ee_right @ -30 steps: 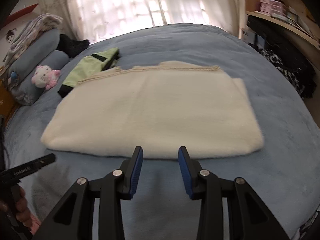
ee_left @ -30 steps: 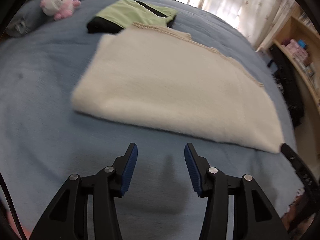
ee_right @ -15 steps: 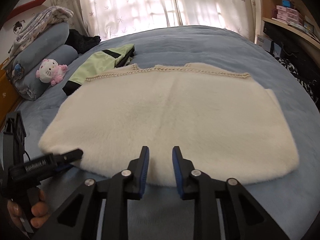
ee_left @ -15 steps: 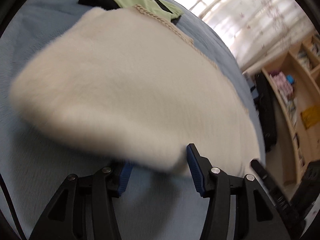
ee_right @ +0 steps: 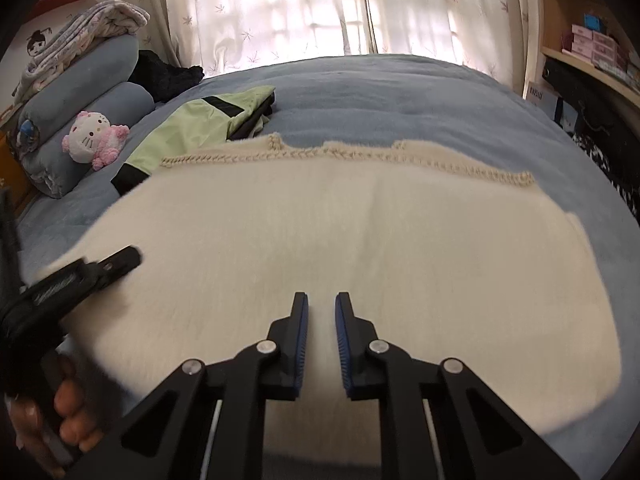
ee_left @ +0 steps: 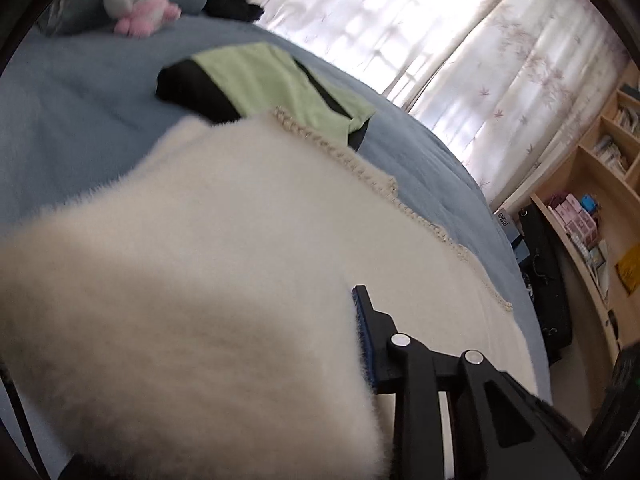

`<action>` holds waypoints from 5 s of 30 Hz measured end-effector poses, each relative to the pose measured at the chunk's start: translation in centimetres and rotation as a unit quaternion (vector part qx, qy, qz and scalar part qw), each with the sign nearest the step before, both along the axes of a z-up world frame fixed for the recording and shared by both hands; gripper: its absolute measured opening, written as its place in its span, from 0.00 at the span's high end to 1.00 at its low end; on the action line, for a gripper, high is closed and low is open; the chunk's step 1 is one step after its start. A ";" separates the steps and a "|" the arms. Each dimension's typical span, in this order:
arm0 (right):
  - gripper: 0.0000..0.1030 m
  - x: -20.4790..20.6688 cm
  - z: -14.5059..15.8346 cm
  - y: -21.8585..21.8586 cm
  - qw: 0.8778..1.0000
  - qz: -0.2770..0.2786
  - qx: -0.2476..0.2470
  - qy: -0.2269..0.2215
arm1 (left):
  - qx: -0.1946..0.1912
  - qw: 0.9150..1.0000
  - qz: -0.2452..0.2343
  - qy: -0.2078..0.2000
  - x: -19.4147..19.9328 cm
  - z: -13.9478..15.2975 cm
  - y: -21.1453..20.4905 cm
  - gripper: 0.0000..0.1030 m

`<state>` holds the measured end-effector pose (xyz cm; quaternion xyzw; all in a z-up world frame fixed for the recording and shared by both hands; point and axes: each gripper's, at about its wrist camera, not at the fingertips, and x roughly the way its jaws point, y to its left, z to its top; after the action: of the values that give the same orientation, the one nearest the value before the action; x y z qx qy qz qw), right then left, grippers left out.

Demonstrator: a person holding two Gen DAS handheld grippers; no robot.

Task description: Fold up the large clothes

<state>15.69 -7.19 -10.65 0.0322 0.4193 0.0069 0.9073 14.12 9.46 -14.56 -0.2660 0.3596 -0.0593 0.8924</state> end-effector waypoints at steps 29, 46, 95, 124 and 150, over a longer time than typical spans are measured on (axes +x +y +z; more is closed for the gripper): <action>0.86 -7.1 0.9 -17.8 0.976 -0.136 0.172 -0.002 | 0.245 0.934 -0.210 -0.153 -3.4 13.6 -26.8 0.78; 0.86 -13.0 0.0 -27.0 0.953 -0.262 0.149 0.002 | 0.343 0.852 -0.376 -0.124 -8.3 5.9 -39.8 0.45; 0.81 -7.1 -2.4 -25.1 0.961 -0.084 0.253 0.073 | 0.182 0.956 -0.230 0.023 -9.2 4.3 -18.3 0.61; 0.90 2.0 1.7 -27.8 0.985 -0.092 0.135 0.059 | 0.088 0.941 -0.322 0.064 3.5 7.2 -19.2 0.47; 0.77 10.3 1.5 -22.1 0.994 -0.084 0.047 0.055 | 0.149 0.933 -0.326 0.037 8.2 9.2 -26.4 0.69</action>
<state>25.97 -29.30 -9.19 0.1106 0.4638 -0.0514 0.8775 22.35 -16.91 -5.35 -0.0004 0.4642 -0.2833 0.8392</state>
